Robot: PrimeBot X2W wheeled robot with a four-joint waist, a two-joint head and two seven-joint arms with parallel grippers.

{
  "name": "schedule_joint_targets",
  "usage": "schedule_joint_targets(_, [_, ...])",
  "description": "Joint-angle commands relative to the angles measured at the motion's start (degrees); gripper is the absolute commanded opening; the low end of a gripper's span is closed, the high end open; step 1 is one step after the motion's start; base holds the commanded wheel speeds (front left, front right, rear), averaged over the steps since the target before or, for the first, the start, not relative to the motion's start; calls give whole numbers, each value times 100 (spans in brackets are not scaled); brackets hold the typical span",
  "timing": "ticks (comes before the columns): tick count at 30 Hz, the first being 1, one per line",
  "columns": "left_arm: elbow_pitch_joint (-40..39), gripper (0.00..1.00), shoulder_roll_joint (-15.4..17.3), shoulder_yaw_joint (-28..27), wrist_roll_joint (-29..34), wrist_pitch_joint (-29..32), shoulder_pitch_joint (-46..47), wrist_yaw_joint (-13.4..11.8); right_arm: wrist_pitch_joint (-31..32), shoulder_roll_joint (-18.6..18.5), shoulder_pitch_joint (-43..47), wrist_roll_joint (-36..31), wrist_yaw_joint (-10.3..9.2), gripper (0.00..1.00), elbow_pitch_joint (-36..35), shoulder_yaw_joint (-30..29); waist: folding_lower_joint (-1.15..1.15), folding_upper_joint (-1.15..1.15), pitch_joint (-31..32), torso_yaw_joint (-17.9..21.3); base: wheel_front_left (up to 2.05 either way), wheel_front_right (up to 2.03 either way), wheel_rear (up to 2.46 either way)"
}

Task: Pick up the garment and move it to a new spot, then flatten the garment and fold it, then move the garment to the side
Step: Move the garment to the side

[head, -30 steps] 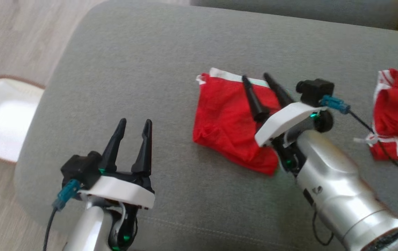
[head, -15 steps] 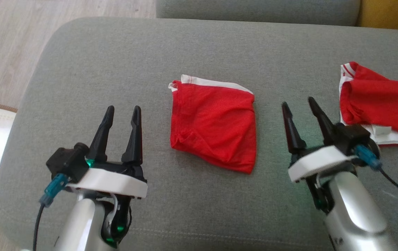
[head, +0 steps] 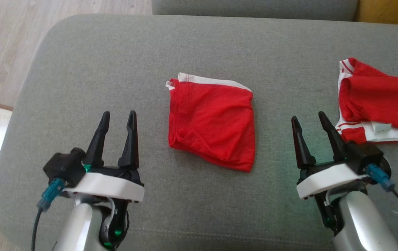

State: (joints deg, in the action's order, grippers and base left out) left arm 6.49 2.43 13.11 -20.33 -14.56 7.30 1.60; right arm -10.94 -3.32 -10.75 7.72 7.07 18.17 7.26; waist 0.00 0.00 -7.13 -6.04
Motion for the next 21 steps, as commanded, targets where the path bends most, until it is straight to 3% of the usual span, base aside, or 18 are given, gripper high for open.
schedule_joint_targets(1, [-175,100,44,-157,-21,-44,197,36,62,45,-105,95,42,100,-210,104,0,0,-49,-46,0,0,0])
schedule_joint_targets(14, [-41,100,44,82,-107,-44,366,107,712,45,-723,744,42,100,628,615,0,0,-500,-531,0,0,0])
schedule_joint_targets(21, [-25,100,44,165,-159,-44,491,120,768,45,-1178,701,42,100,1364,773,0,0,-722,-797,0,0,0])
